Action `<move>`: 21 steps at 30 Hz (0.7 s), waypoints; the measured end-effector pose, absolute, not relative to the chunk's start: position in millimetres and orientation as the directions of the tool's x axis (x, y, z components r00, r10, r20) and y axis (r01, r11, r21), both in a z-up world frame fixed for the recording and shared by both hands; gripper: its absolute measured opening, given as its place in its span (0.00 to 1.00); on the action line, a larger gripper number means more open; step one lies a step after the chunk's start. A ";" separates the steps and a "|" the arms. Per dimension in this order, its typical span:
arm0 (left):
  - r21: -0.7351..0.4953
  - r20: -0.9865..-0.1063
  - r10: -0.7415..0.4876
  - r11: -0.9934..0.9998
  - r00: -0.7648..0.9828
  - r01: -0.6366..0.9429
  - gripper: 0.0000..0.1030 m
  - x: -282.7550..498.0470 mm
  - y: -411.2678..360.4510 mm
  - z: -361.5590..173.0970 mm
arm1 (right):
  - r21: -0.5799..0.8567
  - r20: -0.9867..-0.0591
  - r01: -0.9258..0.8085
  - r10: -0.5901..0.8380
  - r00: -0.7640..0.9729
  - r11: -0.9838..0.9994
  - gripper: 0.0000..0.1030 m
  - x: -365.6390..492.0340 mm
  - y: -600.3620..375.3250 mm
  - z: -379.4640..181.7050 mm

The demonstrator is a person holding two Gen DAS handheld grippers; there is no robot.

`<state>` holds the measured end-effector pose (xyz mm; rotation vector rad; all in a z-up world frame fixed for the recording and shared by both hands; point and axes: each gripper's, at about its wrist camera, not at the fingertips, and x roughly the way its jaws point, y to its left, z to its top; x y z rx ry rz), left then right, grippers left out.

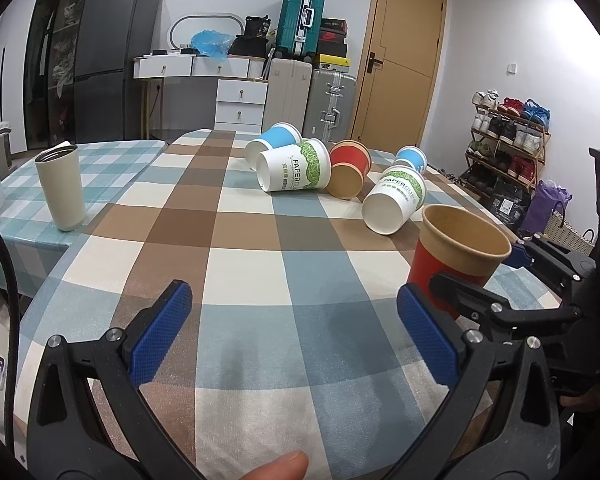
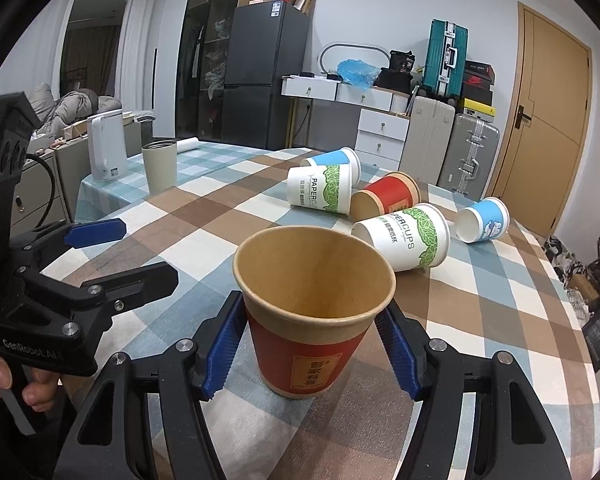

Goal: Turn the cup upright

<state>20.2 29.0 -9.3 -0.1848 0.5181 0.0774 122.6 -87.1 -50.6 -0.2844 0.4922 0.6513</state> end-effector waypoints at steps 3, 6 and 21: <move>-0.159 -0.495 0.022 0.981 0.868 -0.116 0.99 19.4 28.9 -9.6 | -0.095 -0.505 -0.637 0.514 0.693 0.765 0.77 120.1 -91.5 -49.2; -0.160 -0.489 0.024 0.980 0.872 -0.116 0.99 18.1 26.8 -9.9 | -0.081 -0.489 -0.637 0.526 0.696 0.767 0.91 119.4 -101.6 -46.5; -0.112 -0.461 0.017 0.991 0.887 -0.077 0.99 15.3 -2.1 -7.8 | 0.082 -0.362 -0.681 0.658 0.660 0.728 1.00 112.9 -162.4 -38.6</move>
